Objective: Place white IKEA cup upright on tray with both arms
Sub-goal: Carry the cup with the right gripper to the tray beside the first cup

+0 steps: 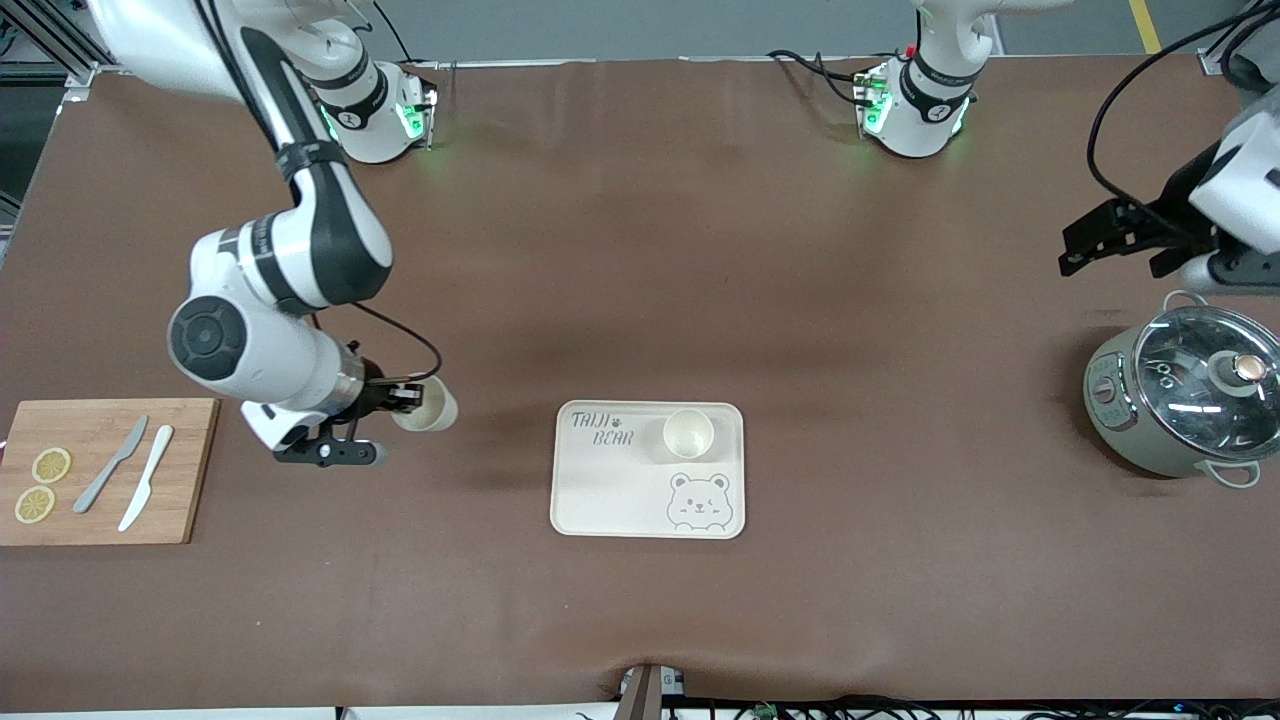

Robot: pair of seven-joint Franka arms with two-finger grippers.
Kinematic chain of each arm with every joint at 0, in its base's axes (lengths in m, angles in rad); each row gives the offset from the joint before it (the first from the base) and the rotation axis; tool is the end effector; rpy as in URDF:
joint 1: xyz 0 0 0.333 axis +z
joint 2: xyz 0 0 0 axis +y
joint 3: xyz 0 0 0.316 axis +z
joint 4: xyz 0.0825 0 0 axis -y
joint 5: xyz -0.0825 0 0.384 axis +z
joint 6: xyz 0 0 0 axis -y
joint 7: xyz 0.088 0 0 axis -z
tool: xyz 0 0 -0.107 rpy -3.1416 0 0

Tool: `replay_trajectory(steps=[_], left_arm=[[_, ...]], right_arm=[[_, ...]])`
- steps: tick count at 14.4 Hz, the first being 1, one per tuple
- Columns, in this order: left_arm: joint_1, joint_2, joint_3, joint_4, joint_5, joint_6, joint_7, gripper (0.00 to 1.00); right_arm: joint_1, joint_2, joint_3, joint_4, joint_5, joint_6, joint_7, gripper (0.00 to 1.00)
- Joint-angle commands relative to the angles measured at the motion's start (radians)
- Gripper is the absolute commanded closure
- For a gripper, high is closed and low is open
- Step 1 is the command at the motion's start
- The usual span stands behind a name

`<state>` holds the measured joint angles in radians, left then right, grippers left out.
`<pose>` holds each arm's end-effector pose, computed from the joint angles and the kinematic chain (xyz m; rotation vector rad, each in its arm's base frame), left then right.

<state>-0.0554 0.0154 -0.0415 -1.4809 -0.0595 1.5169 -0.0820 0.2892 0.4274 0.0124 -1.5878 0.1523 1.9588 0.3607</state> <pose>0.5511 -0.0600 0.6536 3.0797 -0.0288 0.0234 0.6375 0.2077 0.3847 -3.0140 0.1837 0.1516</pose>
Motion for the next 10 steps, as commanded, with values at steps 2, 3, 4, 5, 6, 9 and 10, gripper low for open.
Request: replay_trajectory(steps=[2, 3, 4, 5, 6, 9, 10], left_arm=[[-0.049, -0.035, 0.052, 0.001, -0.031, 0.011, 0.002, 0.00], [-0.052, -0.026, 0.049, 0.010, -0.029, 0.012, -0.001, 0.00], [-0.053, -0.008, 0.046, 0.013, -0.029, 0.011, -0.004, 0.00], [-0.055, 0.001, 0.045, 0.013, -0.029, 0.011, -0.004, 0.00], [-0.055, 0.003, 0.045, 0.013, -0.026, 0.011, -0.002, 0.00], [-0.054, 0.003, 0.046, 0.011, -0.025, 0.011, -0.004, 0.00], [-0.053, -0.002, 0.046, 0.013, -0.017, 0.009, -0.001, 0.00]], right_arm=[[0.053, 0.062, -0.009, 0.087, 0.053, 0.027, 0.165, 1.00], [0.073, 0.076, -0.009, 0.089, 0.053, 0.061, 0.206, 1.00], [0.094, 0.092, -0.009, 0.092, 0.052, 0.099, 0.245, 1.00], [0.113, 0.117, -0.009, 0.110, 0.052, 0.130, 0.277, 1.00], [0.126, 0.145, -0.009, 0.133, 0.052, 0.147, 0.311, 1.00], [0.175, 0.230, -0.011, 0.236, 0.049, 0.155, 0.398, 1.00], [0.186, 0.247, -0.011, 0.250, 0.049, 0.170, 0.417, 1.00]])
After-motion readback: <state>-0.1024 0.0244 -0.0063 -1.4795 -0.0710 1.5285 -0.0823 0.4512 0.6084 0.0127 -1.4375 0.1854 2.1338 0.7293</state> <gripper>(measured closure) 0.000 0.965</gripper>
